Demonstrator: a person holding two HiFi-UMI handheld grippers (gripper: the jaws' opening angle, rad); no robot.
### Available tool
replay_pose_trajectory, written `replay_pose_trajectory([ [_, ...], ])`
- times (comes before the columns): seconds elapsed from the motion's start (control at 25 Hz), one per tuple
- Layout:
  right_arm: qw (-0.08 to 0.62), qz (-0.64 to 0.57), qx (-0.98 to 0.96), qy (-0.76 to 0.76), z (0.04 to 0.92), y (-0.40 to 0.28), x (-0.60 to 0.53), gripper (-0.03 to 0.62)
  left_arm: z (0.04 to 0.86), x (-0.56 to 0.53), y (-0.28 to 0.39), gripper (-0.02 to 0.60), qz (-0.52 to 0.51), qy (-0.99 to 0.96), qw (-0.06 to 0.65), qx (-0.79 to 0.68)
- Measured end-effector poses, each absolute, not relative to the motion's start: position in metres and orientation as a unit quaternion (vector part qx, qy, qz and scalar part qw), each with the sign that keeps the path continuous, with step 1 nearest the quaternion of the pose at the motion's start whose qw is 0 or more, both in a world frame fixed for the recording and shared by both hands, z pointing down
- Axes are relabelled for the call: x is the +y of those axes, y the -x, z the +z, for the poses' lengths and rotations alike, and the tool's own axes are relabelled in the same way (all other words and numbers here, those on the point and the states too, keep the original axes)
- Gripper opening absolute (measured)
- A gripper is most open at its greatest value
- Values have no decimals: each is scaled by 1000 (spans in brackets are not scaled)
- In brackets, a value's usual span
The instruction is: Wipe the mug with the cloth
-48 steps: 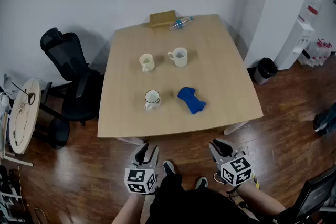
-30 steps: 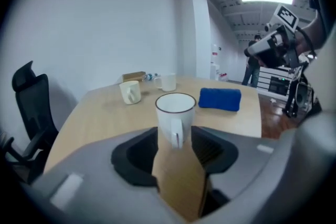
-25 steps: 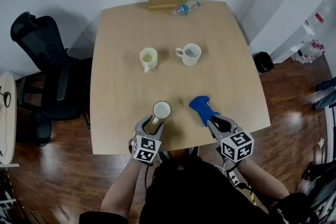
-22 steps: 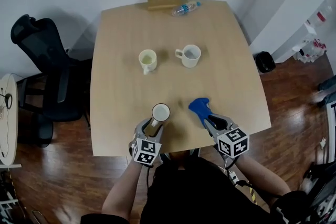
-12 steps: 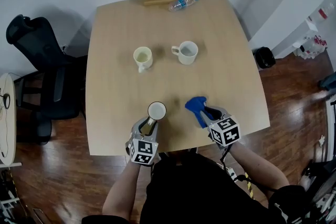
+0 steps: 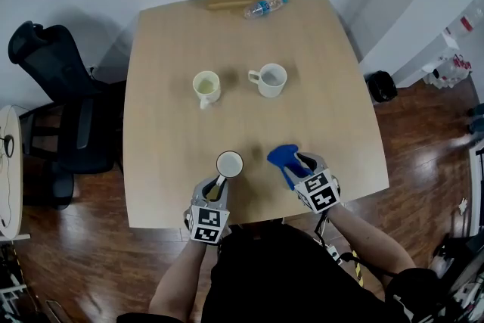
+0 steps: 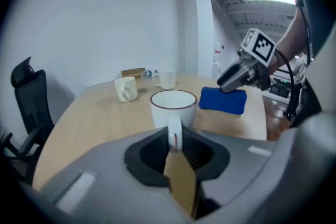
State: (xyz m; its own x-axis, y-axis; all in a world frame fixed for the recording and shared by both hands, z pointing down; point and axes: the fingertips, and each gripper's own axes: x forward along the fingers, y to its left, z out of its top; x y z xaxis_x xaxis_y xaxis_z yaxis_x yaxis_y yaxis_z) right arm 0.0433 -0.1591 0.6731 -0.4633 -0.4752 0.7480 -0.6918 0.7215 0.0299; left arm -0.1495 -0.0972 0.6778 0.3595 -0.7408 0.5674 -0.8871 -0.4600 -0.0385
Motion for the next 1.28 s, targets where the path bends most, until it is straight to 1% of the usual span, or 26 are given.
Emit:
replay_pose_trajectory([
  [0.08, 400, 144, -844, -328, 683, -32, -156, 257, 676, -97, 148, 64, 265, -812, 149, -498],
  [0.16, 424, 134, -837, -318, 693, -25, -158, 304, 675, -96, 148, 63, 270, -811, 156, -495],
  [0.24, 452, 115, -827, -314, 703, -24, -162, 305, 673, -97, 148, 63, 269, -810, 162, -495],
  [0.28, 463, 107, -822, -313, 708, -24, -164, 258, 671, -97, 148, 63, 267, -810, 166, -496],
  [0.32, 470, 103, -819, -312, 711, -25, -165, 159, 670, -95, 148, 63, 265, -808, 173, -497],
  [0.44, 459, 123, -822, -314, 713, -27, -165, 130, 667, -90, 149, 63, 264, -803, 197, -497],
  [0.52, 423, 150, -835, -319, 708, -26, -167, 117, 656, -89, 146, 63, 248, -805, 221, -492],
  [0.64, 334, 182, -864, -329, 675, -26, -177, 114, 619, -94, 135, 63, 203, -813, 258, -481],
  [0.72, 253, 195, -888, -331, 627, -18, -187, 112, 587, -104, 130, 63, 167, -822, 269, -474],
  [0.8, 181, 182, -910, -327, 565, -7, -197, 114, 551, -117, 125, 63, 134, -831, 271, -468],
  [0.88, 118, 136, -929, -324, 496, 2, -206, 114, 514, -134, 122, 63, 99, -836, 271, -466],
  [0.96, 64, 53, -944, -319, 428, 11, -206, 114, 482, -150, 118, 63, 58, -836, 285, -465],
  [1.04, 25, -46, -953, -299, 371, 27, -191, 114, 456, -159, 115, 63, 11, -832, 312, -459],
  [1.08, 20, -89, -955, -283, 352, 38, -179, 114, 446, -162, 113, 63, -9, -829, 326, -455],
  [1.12, 37, -127, -955, -267, 345, 49, -167, 114, 438, -165, 111, 63, -25, -826, 335, -452],
  [1.2, 103, -207, -941, -246, 353, 69, -150, 114, 426, -169, 107, 63, -45, -824, 345, -448],
  [1.28, 138, -298, -912, -246, 361, 86, -141, 114, 419, -169, 102, 63, -61, -823, 351, -442],
])
